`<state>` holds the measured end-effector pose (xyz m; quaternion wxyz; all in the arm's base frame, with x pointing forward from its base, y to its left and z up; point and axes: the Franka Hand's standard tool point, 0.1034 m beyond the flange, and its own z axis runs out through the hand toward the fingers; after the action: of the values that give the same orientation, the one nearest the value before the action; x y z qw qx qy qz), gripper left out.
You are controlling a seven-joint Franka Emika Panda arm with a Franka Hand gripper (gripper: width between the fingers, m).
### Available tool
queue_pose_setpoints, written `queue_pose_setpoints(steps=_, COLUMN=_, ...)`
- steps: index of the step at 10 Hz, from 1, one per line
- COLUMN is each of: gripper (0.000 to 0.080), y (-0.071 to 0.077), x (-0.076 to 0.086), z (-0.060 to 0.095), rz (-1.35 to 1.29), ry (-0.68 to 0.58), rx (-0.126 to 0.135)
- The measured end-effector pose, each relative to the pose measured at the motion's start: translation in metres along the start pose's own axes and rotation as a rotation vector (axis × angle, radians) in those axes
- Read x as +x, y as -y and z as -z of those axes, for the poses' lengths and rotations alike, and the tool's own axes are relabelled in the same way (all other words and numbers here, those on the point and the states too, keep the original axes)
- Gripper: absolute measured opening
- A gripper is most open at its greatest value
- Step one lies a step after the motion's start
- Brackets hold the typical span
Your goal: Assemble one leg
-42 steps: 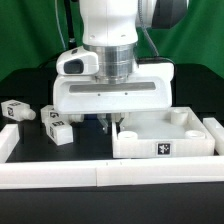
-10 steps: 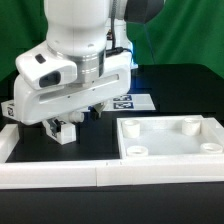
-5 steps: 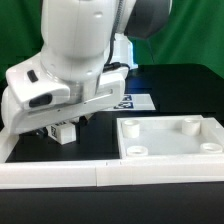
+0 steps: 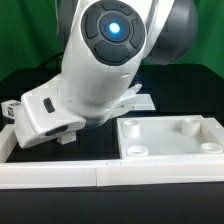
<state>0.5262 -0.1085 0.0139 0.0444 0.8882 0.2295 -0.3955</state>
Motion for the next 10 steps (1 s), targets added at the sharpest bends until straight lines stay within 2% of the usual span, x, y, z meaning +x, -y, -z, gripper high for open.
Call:
queue_pose_setpoints(steps=1, gripper=0.0649, y=0.003, x=-0.006, z=0.005, rz=0.001, ry=0.017, rx=-0.035)
queue_pose_setpoints(steps=2, gripper=0.0649, y=0.004, x=-0.007, z=0.009, rz=0.009, ry=0.012, rx=-0.04)
queue_pose_setpoints(steps=4, gripper=0.0649, y=-0.004, x=-0.01, z=0.003, rz=0.002, ry=0.015, rx=-0.033)
queue_pose_setpoints(steps=7, gripper=0.0649, y=-0.004, x=-0.009, z=0.003, rz=0.002, ry=0.015, rx=-0.032)
queue_pose_setpoints(steps=9, gripper=0.0649, y=0.005, x=-0.001, z=-0.001, rz=-0.026, ry=0.035, rx=-0.055)
queue_pose_setpoints(steps=10, gripper=0.0649, y=0.004, x=0.0, z=-0.009, rz=-0.026, ry=0.048, rx=-0.054)
